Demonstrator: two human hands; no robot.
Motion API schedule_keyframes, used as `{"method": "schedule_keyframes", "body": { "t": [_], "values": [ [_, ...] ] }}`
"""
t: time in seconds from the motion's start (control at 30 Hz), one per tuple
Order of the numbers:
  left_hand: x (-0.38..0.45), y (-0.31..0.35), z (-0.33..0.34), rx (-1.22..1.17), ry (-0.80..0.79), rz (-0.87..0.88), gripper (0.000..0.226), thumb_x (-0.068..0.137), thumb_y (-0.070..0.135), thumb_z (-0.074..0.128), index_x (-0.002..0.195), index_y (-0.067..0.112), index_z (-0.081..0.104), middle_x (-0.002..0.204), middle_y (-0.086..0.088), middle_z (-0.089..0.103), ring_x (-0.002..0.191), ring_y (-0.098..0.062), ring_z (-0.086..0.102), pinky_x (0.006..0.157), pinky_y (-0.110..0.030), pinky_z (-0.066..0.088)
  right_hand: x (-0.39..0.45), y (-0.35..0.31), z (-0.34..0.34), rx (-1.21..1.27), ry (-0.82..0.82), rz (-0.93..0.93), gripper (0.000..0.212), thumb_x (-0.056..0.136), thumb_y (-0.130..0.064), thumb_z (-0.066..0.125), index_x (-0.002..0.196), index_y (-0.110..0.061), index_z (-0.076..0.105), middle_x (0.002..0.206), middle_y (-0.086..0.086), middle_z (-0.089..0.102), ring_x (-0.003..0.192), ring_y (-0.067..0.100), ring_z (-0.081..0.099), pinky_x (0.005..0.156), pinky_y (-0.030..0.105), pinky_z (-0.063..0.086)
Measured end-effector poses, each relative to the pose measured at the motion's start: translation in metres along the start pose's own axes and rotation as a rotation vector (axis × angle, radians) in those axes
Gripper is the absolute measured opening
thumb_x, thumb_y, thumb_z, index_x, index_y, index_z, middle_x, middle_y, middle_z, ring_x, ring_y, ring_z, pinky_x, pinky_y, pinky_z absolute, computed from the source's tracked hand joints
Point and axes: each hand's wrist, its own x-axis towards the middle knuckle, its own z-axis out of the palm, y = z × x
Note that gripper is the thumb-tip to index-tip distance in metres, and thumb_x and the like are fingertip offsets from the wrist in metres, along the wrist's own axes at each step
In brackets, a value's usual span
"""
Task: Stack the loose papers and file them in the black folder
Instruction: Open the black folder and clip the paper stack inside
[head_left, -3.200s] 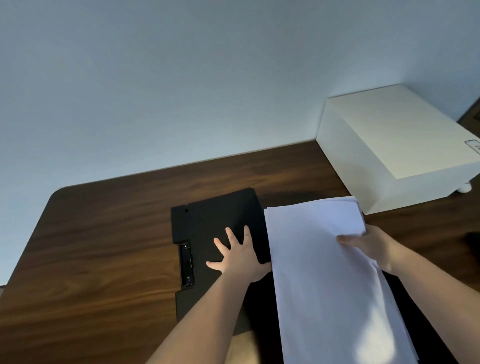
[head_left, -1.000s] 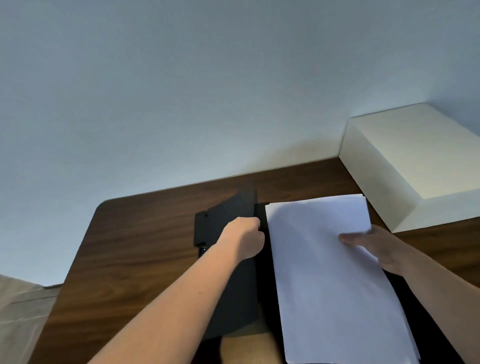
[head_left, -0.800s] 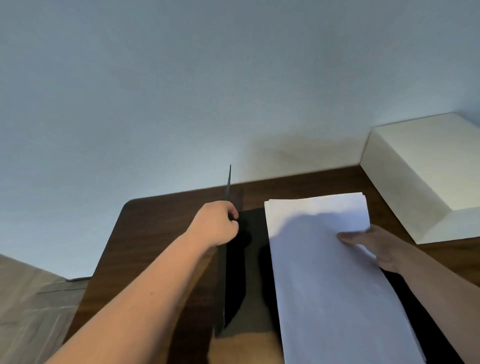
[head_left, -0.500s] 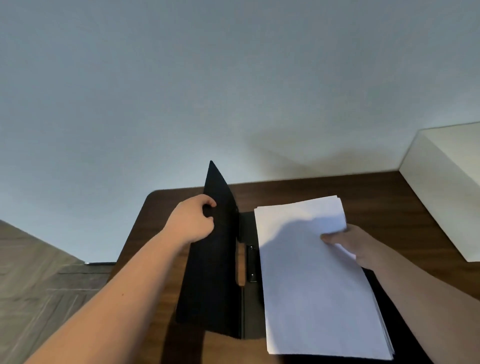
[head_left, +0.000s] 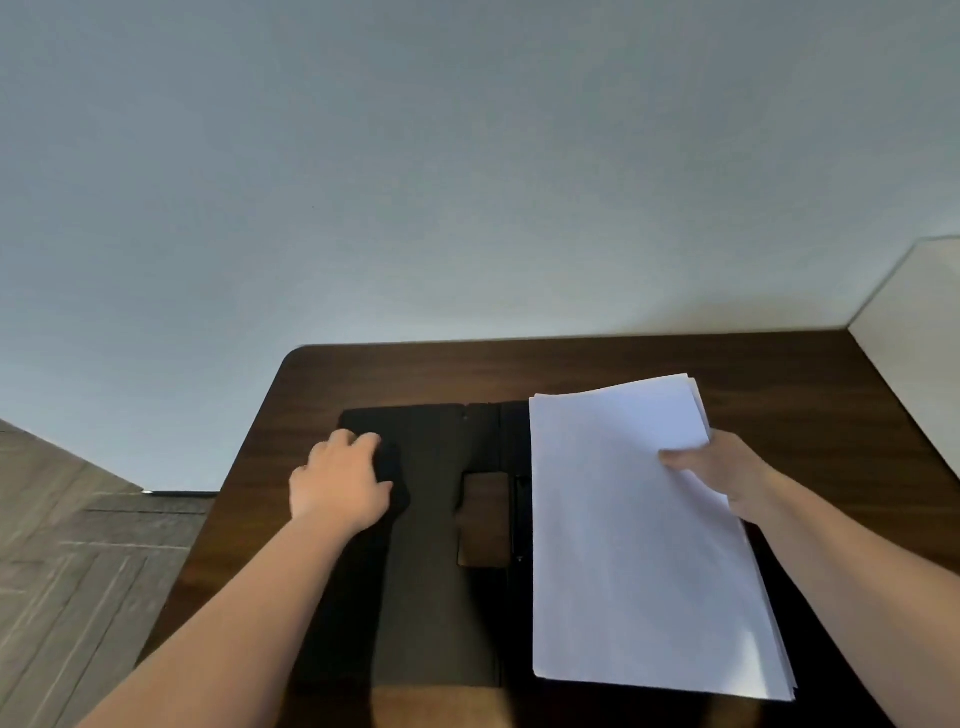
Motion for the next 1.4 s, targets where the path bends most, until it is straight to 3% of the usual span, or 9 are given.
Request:
{"method": "schedule_keyframes", "body": {
  "t": [0.1, 0.27, 0.5, 0.63, 0.8, 0.87, 1.03, 1.27, 1.4],
  "values": [
    [0.009, 0.037, 0.015, -0.114, -0.157, 0.123, 0.032, 0.09, 0.033, 0.06, 0.118, 0.018, 0.06, 0.121, -0.005, 0.062, 0.109, -0.025, 0.06, 0.09, -0.038, 0.053, 0.002, -0.003, -0.004, -0.017, -0.004, 0.0, 0.04, 0.08, -0.013, 0.074, 0.118, -0.004, 0.063, 0.118, 0.015, 0.065, 0.107, 0.038, 0.062, 0.098, 0.054, 0.048],
    [0.015, 0.095, 0.048, -0.217, -0.262, 0.234, 0.026, 0.092, 0.028, 0.056, 0.11, 0.01, 0.059, 0.107, -0.004, 0.063, 0.094, -0.021, 0.056, 0.084, -0.033, 0.05, 0.004, 0.0, -0.011, -0.067, 0.004, -0.002, 0.036, 0.083, -0.012, 0.071, 0.117, -0.003, 0.065, 0.114, 0.016, 0.068, 0.104, 0.038, 0.064, 0.096, 0.052, 0.05],
    [0.021, 0.124, 0.065, -0.253, -0.317, 0.138, 0.061, 0.084, 0.048, 0.064, 0.125, 0.007, 0.046, 0.107, -0.005, 0.057, 0.092, -0.021, 0.054, 0.072, -0.031, 0.045, 0.006, 0.004, -0.01, -0.08, 0.02, 0.004, 0.038, 0.085, -0.013, 0.069, 0.121, -0.003, 0.061, 0.11, 0.011, 0.064, 0.106, 0.035, 0.061, 0.087, 0.043, 0.05],
    [0.015, 0.132, 0.069, -0.287, -0.323, 0.084, 0.065, 0.081, 0.044, 0.068, 0.128, 0.008, 0.039, 0.101, -0.003, 0.053, 0.085, -0.018, 0.052, 0.067, -0.03, 0.046, 0.005, 0.004, -0.01, -0.123, 0.032, -0.004, 0.042, 0.086, -0.017, 0.068, 0.125, -0.004, 0.058, 0.12, 0.014, 0.063, 0.11, 0.036, 0.059, 0.091, 0.044, 0.049],
    [0.006, 0.131, 0.072, -0.365, -0.215, 0.085, 0.029, 0.081, 0.033, 0.067, 0.08, 0.014, 0.044, 0.063, 0.002, 0.038, 0.052, -0.01, 0.036, 0.046, -0.024, 0.03, 0.002, 0.007, -0.008, -0.147, 0.061, -0.025, 0.041, 0.087, -0.016, 0.067, 0.125, -0.004, 0.058, 0.111, 0.011, 0.062, 0.102, 0.033, 0.059, 0.086, 0.041, 0.049],
    [0.005, 0.13, 0.072, -0.368, -0.204, 0.115, 0.041, 0.081, 0.03, 0.065, 0.061, 0.015, 0.033, 0.056, 0.002, 0.031, 0.047, -0.011, 0.029, 0.044, -0.024, 0.025, 0.001, 0.007, -0.007, -0.166, 0.072, -0.031, 0.041, 0.087, -0.017, 0.067, 0.124, -0.004, 0.058, 0.107, 0.01, 0.061, 0.1, 0.033, 0.059, 0.084, 0.041, 0.049],
    [0.01, 0.122, 0.067, -0.382, -0.238, 0.165, 0.045, 0.081, 0.026, 0.062, 0.056, 0.014, 0.027, 0.053, 0.001, 0.027, 0.045, -0.012, 0.024, 0.044, -0.024, 0.022, 0.0, 0.006, -0.004, -0.207, 0.085, -0.047, 0.044, 0.088, -0.019, 0.065, 0.128, -0.005, 0.055, 0.107, 0.009, 0.058, 0.094, 0.028, 0.054, 0.08, 0.037, 0.045],
    [0.008, 0.113, 0.07, -0.418, -0.233, 0.172, 0.033, 0.082, 0.028, 0.063, 0.07, 0.012, 0.037, 0.063, 0.001, 0.034, 0.054, -0.012, 0.03, 0.05, -0.023, 0.026, -0.004, -0.001, 0.01, -0.313, 0.094, -0.119, 0.044, 0.088, -0.023, 0.064, 0.128, -0.007, 0.054, 0.109, 0.009, 0.06, 0.095, 0.025, 0.055, 0.081, 0.037, 0.048],
    [0.007, 0.105, 0.071, -0.467, -0.245, 0.202, 0.02, 0.082, 0.027, 0.059, 0.082, 0.006, 0.058, 0.073, -0.009, 0.058, 0.066, -0.021, 0.054, 0.061, -0.034, 0.047, -0.005, -0.003, 0.018, -0.378, 0.102, -0.134, 0.042, 0.087, -0.023, 0.065, 0.125, -0.006, 0.057, 0.11, 0.011, 0.063, 0.099, 0.029, 0.059, 0.082, 0.038, 0.049]
  ]
}}
